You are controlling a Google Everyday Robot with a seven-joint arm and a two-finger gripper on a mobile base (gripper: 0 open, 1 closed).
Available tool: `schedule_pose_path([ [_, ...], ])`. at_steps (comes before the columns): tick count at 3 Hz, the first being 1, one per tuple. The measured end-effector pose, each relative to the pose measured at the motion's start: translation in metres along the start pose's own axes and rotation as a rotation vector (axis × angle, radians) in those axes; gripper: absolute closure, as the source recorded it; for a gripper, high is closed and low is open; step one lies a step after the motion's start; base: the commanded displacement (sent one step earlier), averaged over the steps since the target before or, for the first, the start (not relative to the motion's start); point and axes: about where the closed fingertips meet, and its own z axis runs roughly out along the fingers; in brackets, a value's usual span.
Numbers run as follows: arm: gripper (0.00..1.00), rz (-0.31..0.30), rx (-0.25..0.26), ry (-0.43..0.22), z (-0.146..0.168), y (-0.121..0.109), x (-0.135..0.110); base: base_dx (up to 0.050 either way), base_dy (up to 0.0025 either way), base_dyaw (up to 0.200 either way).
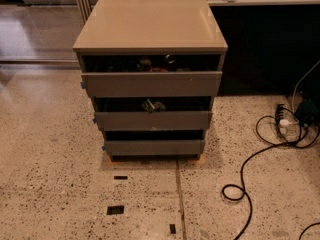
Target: Place redbull can into top drawer
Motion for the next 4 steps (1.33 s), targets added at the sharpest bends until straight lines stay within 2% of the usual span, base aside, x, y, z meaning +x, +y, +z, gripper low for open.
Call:
schedule_pose_path([
  [2, 0.00, 0.014, -0.007, -0.001, 0.001, 0.002, -0.001, 0.000, 0.00000, 0.000],
  [3, 0.00, 0.153, -0.073, -0.064, -0.004, 0.022, -0.008, 0.000, 0.00000, 0.000],
  [4, 0.00, 0.414, -0.160, -0.181, -0.014, 0.049, -0.020, 0.000, 0.00000, 0.000],
])
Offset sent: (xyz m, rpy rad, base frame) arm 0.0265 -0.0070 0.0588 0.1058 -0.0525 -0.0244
